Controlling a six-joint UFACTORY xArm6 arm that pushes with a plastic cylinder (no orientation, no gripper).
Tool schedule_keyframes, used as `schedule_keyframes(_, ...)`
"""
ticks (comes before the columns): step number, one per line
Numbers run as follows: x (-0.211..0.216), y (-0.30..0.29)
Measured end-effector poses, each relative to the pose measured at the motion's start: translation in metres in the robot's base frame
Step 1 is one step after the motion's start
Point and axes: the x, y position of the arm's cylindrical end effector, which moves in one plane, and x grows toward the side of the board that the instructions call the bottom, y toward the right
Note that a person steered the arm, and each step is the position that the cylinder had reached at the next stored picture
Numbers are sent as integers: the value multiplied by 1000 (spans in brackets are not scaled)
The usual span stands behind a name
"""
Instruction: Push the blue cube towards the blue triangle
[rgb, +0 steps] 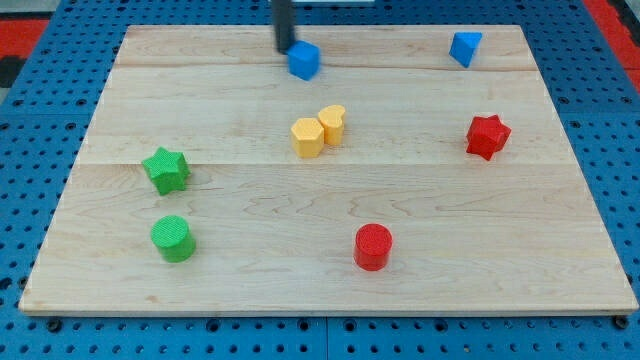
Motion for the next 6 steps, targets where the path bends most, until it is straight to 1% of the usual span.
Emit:
schedule_keyframes(1, 0, 72)
schedule_keyframes(2, 0, 125)
schedule_keyframes(3, -7, 110)
schedule_keyframes(4, -28, 50)
schedule_keyframes(5, -22, -20)
schedule_keyframes(6, 31, -29)
